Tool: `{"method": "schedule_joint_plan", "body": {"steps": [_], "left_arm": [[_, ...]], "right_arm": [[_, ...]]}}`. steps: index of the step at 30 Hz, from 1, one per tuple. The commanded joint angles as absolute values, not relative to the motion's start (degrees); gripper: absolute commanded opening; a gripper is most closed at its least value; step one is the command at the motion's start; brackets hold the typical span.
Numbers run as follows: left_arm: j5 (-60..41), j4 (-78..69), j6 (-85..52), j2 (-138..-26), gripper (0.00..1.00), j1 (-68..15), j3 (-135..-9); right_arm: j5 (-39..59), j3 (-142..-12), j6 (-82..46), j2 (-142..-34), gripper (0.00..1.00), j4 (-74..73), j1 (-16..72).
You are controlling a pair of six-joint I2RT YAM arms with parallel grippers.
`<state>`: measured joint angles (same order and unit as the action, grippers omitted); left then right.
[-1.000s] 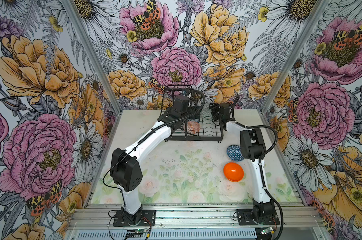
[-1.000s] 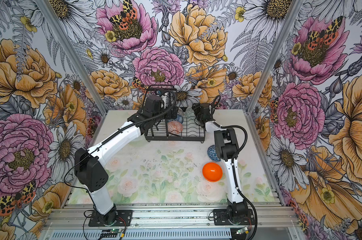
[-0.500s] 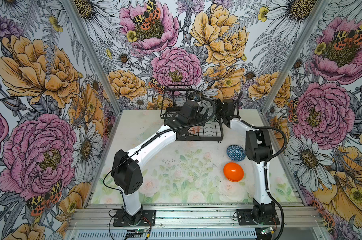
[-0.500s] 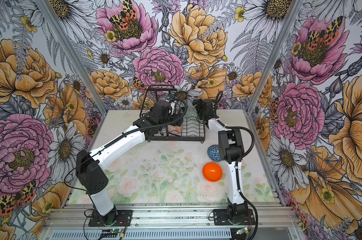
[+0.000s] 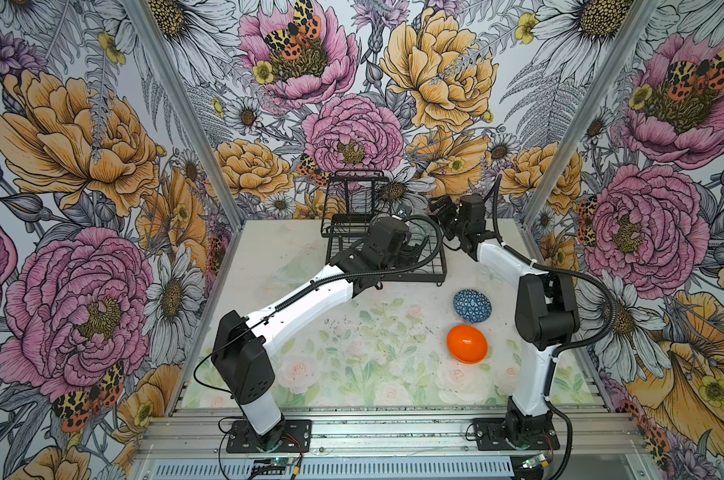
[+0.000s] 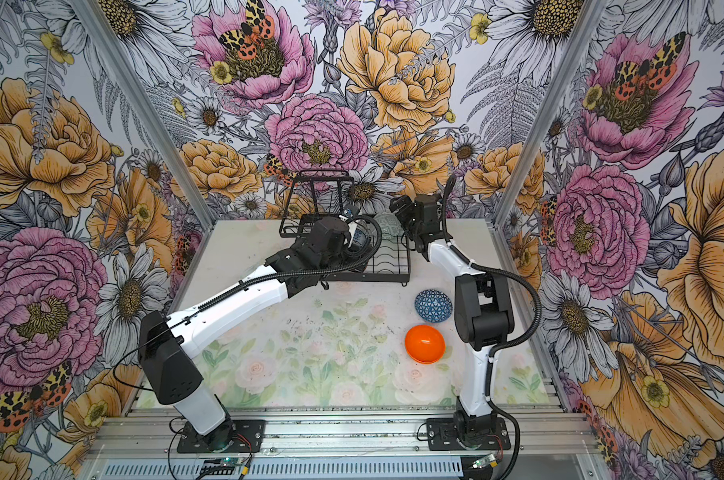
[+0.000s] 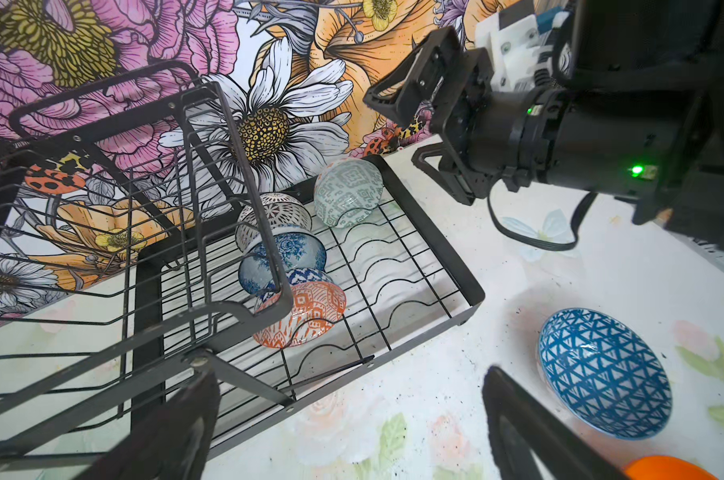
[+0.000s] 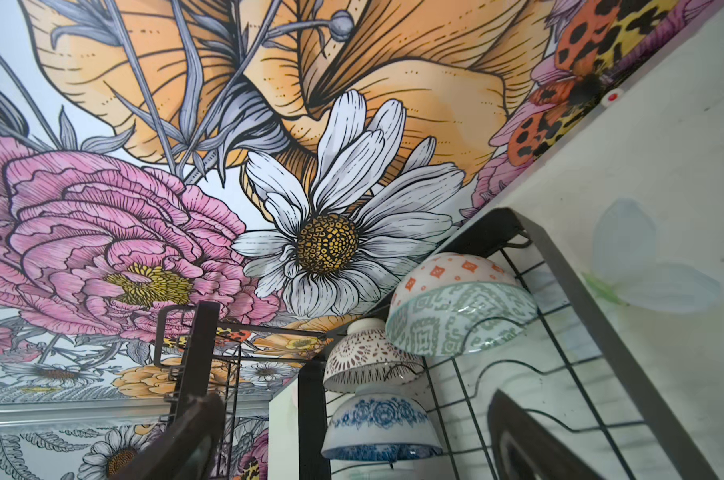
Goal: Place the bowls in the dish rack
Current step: 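Move the right gripper over the blue triangle-patterned bowl while left withdraws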
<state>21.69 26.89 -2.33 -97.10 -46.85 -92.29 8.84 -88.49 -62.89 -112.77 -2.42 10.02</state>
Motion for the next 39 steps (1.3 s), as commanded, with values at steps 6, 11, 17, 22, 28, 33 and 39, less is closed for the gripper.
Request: {"method": "schedule_joint_plan", "body": {"steps": [6,11,17,22,28,33,39], "left_arm": [[30.6,27.1,-0.2,-99.2,0.99,-50.2,-95.9],[30.2,27.1,-3.1,-101.6,0.99,-51.7,-98.1],[29.0,27.3,-5.1,-103.7,0.99,-54.1,-99.5],[27.5,27.6,-5.4,-107.5,0.99,-56.5,-101.0],[25.1,29.1,-10.3,-109.6,0.99,-57.0,-101.6],[24.5,29.3,-11.2,-109.9,0.99,-57.2,-100.9],[24.4,29.3,-12.0,-109.5,0.99,-57.2,-99.3]], "right_arm": [[6.5,-78.5,-48.6,-99.4,0.99,8.8,9.2],[2.5,-68.8,-42.6,-88.5,0.99,15.3,9.2],[-1.3,-57.1,-41.4,-73.4,0.99,22.4,9.2],[-2.8,-50.2,-38.9,-63.2,0.99,29.1,9.2],[-1.1,-44.1,-41.7,-54.7,0.99,35.8,9.2],[1.0,-40.4,-44.3,-51.6,0.99,38.9,9.2],[0.8,-41.7,-42.7,-54.5,0.99,39.8,9.1]]}}
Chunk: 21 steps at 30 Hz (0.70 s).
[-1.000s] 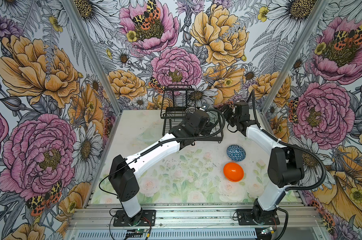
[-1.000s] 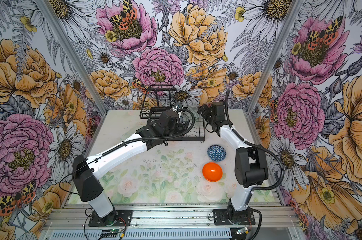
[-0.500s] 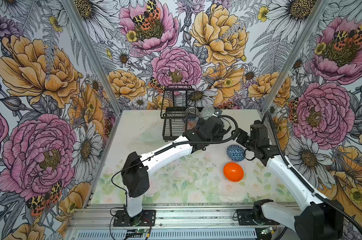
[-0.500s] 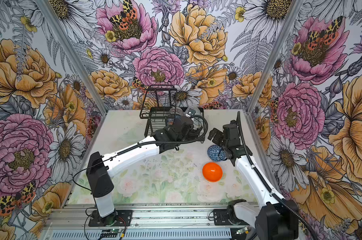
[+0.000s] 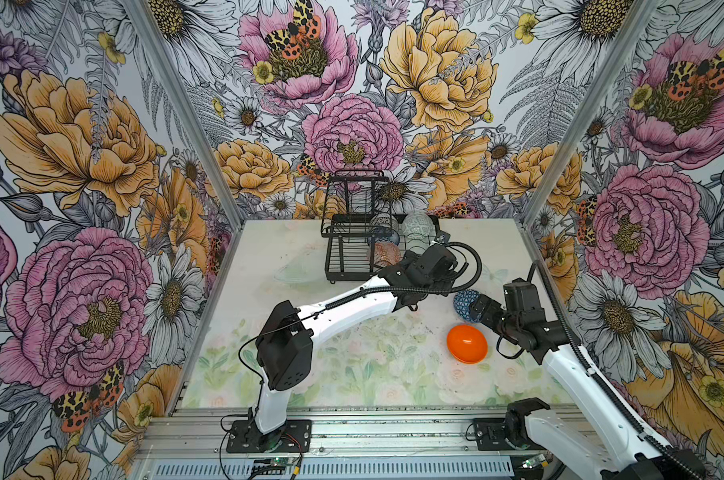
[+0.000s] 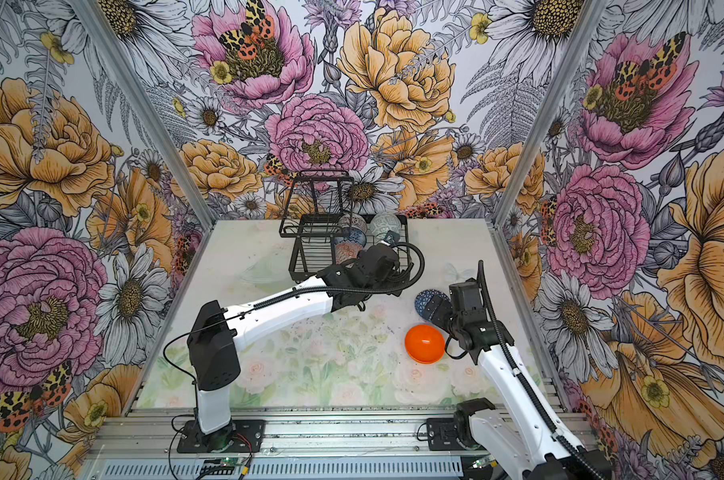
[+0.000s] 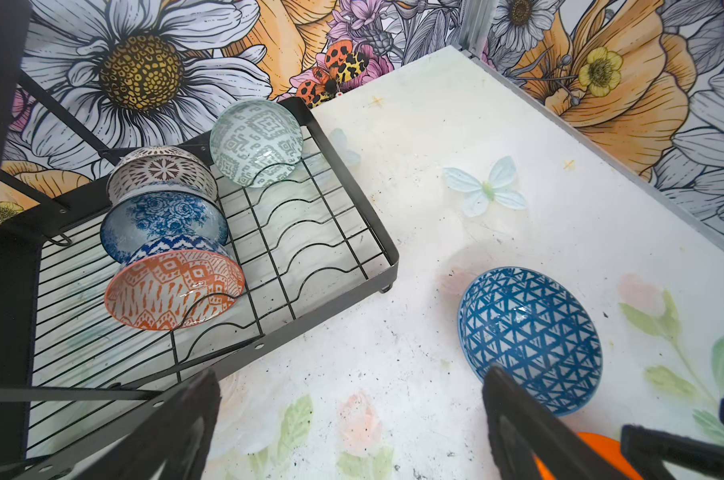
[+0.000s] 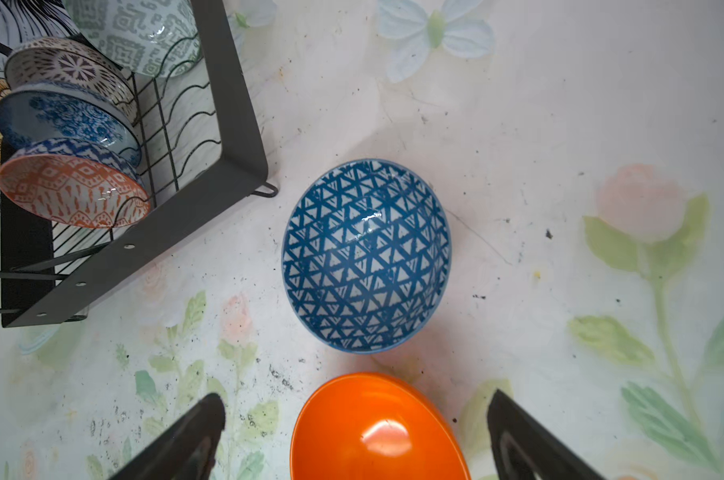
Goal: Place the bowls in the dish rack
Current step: 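Move the right gripper over the blue triangle-patterned bowl while left withdraws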
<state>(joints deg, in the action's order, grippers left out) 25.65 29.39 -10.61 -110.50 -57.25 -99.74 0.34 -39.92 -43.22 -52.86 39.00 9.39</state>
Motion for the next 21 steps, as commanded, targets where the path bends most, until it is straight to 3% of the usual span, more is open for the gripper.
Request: {"method": "schedule_joint_plan", "body": {"steps": [1,21], "left_arm": [[24.3,29.3,-12.3,-109.5,0.99,-57.2,-99.1],[22.2,30.6,-11.1,-109.1,0.99,-56.1,-99.7]], "right_arm": [[1.0,-42.1,-42.2,-55.9,0.99,39.9,9.1],[1.8,-51.9,-35.5,-78.5,0.99,39.7,-0.3]]}}
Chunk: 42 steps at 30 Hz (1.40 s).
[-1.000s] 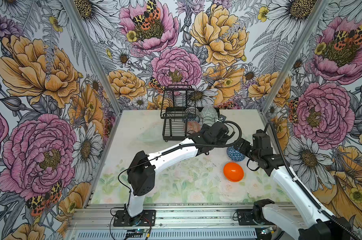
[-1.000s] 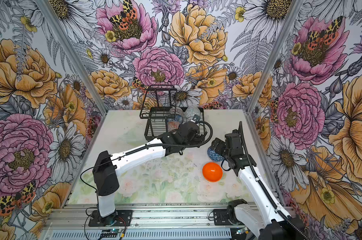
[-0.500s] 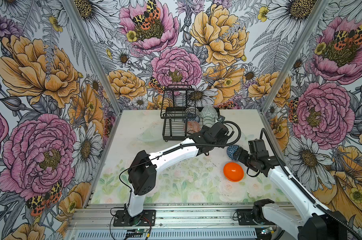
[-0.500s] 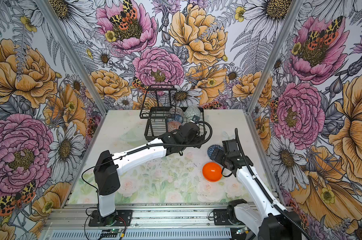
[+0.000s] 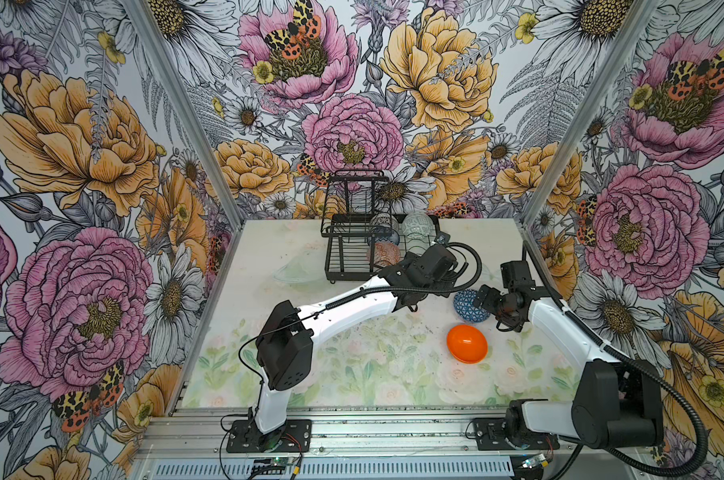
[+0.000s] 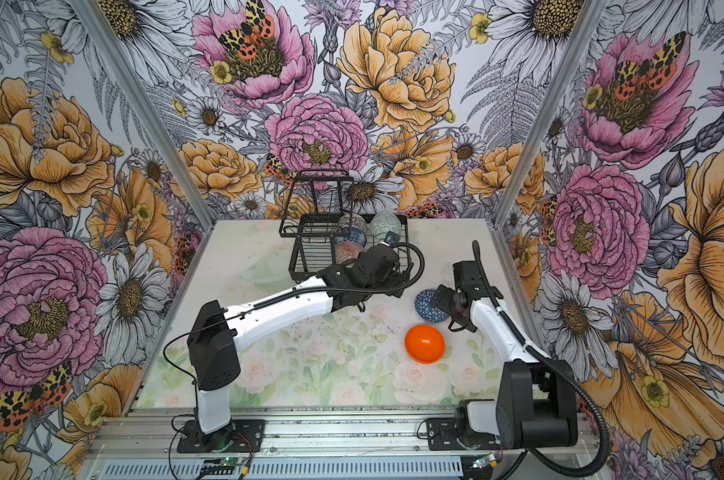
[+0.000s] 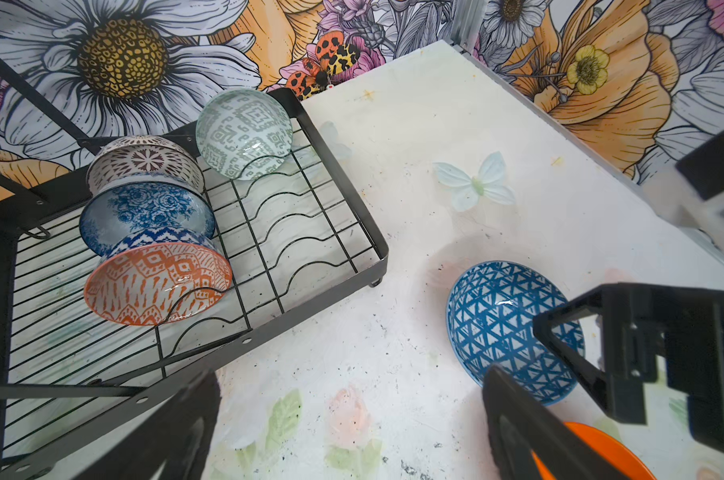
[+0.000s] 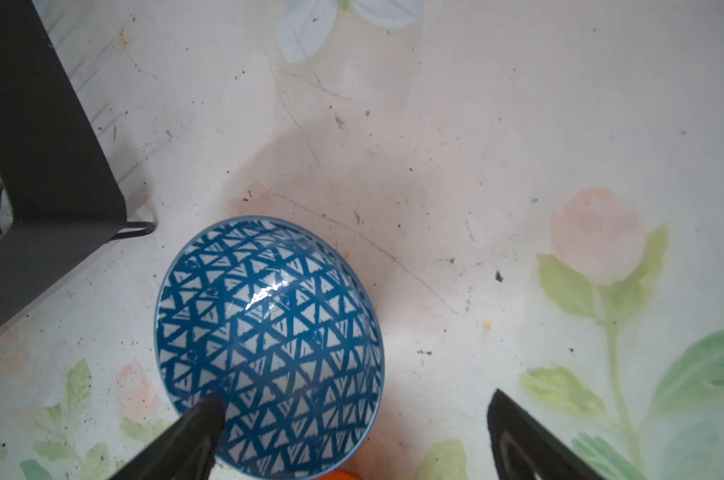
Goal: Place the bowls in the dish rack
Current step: 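Move the right gripper over the blue triangle-patterned bowl while left withdraws, then grasp the blue triangle-patterned bowl's rim with the right gripper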
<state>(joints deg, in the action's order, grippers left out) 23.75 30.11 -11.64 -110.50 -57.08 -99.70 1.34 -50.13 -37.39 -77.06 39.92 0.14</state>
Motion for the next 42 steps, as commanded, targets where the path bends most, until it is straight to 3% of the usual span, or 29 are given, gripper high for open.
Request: {"method": "schedule_joint_plan", "body": {"steps": [1,10,13,19,23,42], "left_arm": [[22.0,30.6,-11.4,-109.0,0.99,-55.8,-99.6],[21.3,30.7,-12.0,-108.9,0.99,-54.7,-99.1],[20.8,30.7,-12.0,-109.2,0.99,-54.6,-99.1],[19.7,30.8,-12.6,-110.1,0.99,-54.5,-99.8],[18.4,31.0,-13.3,-110.4,0.99,-54.1,-100.1],[12.4,32.9,-14.4,-112.2,0.99,-52.1,-103.7]], "right_arm": [[1.9,-52.2,-35.0,-79.3,0.99,39.8,-0.4],[0.7,-52.5,-32.9,-83.9,0.87,39.7,-1.6],[0.6,-53.0,-31.9,-85.1,0.79,39.7,-2.3],[2.4,-54.8,-30.8,-88.1,0.53,39.6,-3.9],[3.3,-56.4,-29.9,-90.4,0.44,39.4,-4.0],[7.5,-59.8,-30.8,-92.0,0.21,38.6,-3.9]]}}
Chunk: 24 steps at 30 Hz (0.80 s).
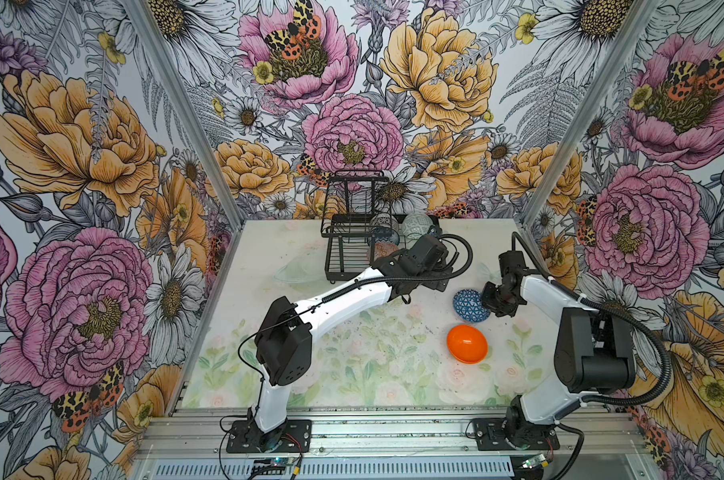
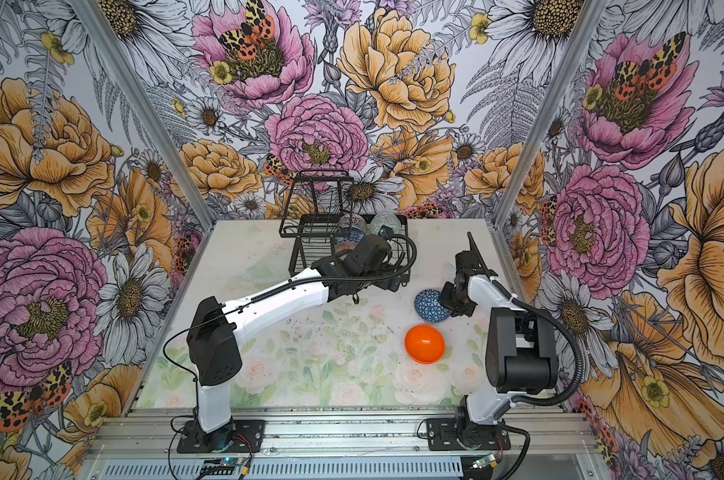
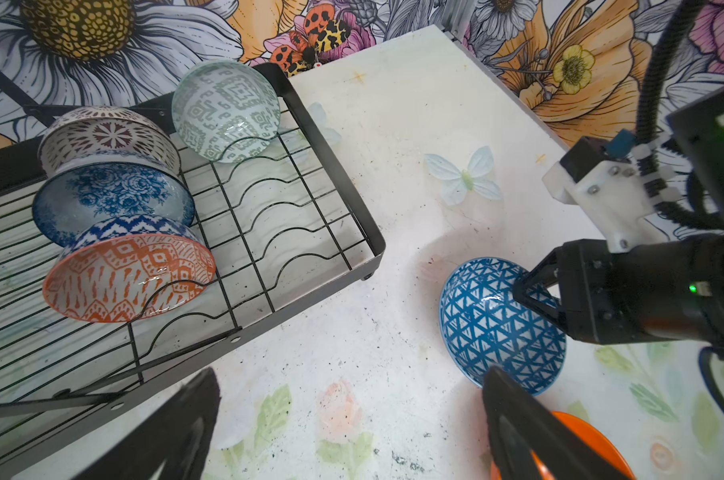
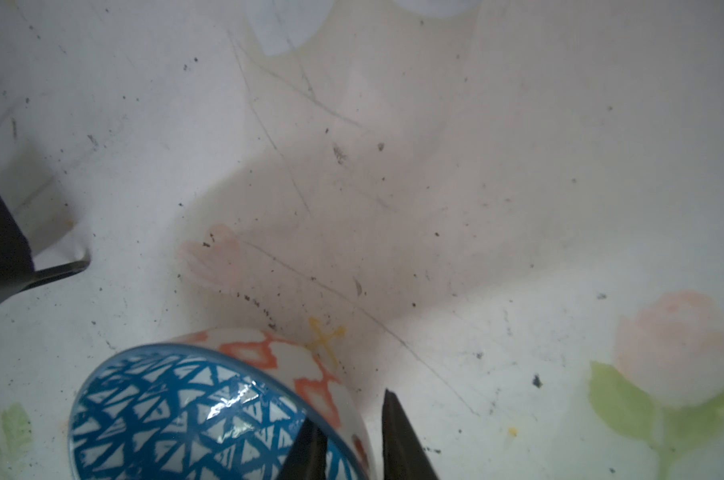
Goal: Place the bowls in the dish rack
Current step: 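Grasp the blue triangle-patterned bowl's rim with the right gripper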
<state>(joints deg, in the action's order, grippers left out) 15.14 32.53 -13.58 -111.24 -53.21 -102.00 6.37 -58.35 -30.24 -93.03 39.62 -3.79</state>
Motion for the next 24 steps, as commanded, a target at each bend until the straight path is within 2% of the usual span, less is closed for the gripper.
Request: {"method": "schedule_joint_plan", "body": {"steps": [1,14,24], "left_arm": [[10.6,32.9,-14.9,-112.3,0.99,-51.7,-103.8],[-0.1,33.0,-20.6,-113.5,0.99,-48.5,-104.7],[-8.8,35.8,-30.0,-116.7,0.98,-44.6,-113.6]], "right_arm": [[7.7,-59.8,-31.0,-91.8,0.19,38.6,-3.8],[10.1,-62.8,-33.1,-90.3,0.06,38.7,-3.6],[12.2,-71.7,-35.5,-89.4,0.02,38.7,-2.5]]}}
